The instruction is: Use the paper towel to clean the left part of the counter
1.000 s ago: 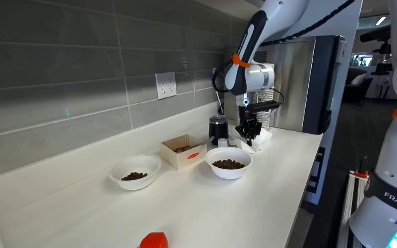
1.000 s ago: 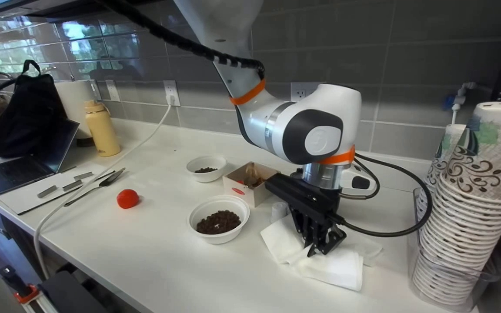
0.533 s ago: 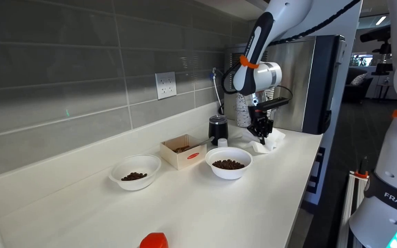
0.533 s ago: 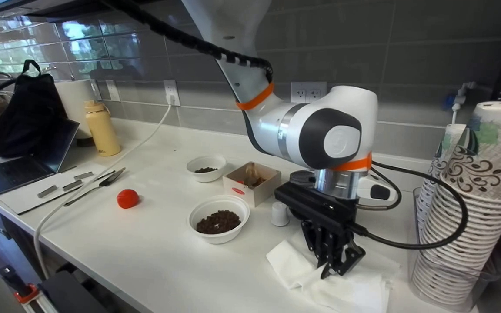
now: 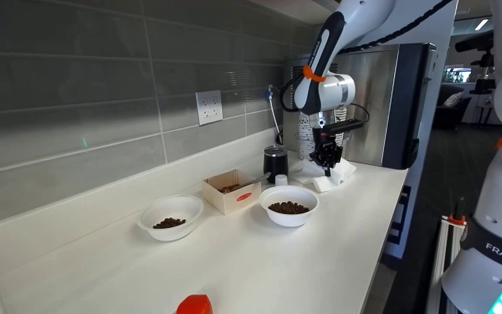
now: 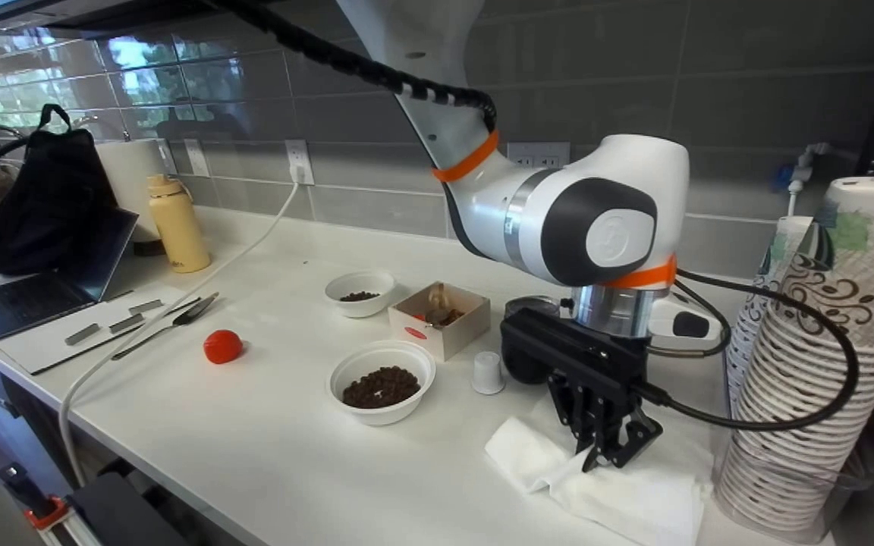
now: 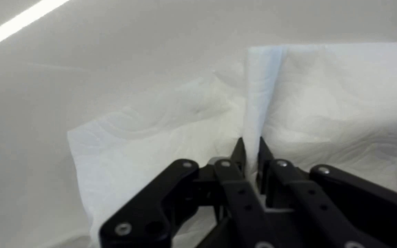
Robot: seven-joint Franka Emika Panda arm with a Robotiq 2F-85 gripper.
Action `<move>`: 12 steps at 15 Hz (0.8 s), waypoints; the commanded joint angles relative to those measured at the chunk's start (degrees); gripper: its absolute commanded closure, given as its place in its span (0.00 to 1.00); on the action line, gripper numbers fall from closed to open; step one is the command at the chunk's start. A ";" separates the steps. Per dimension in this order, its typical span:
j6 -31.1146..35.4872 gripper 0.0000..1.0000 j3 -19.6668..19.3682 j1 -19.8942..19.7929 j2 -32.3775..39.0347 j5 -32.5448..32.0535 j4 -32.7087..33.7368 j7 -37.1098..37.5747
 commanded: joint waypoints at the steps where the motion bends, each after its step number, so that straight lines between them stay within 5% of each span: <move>1: -0.82 0.98 3.60 -0.22 2.71 4.23 4.68 -2.83; 8: -7.94 0.98 6.33 1.26 3.36 3.45 4.15 -3.81; 12: -13.03 0.98 2.36 2.79 1.98 -1.85 2.41 1.90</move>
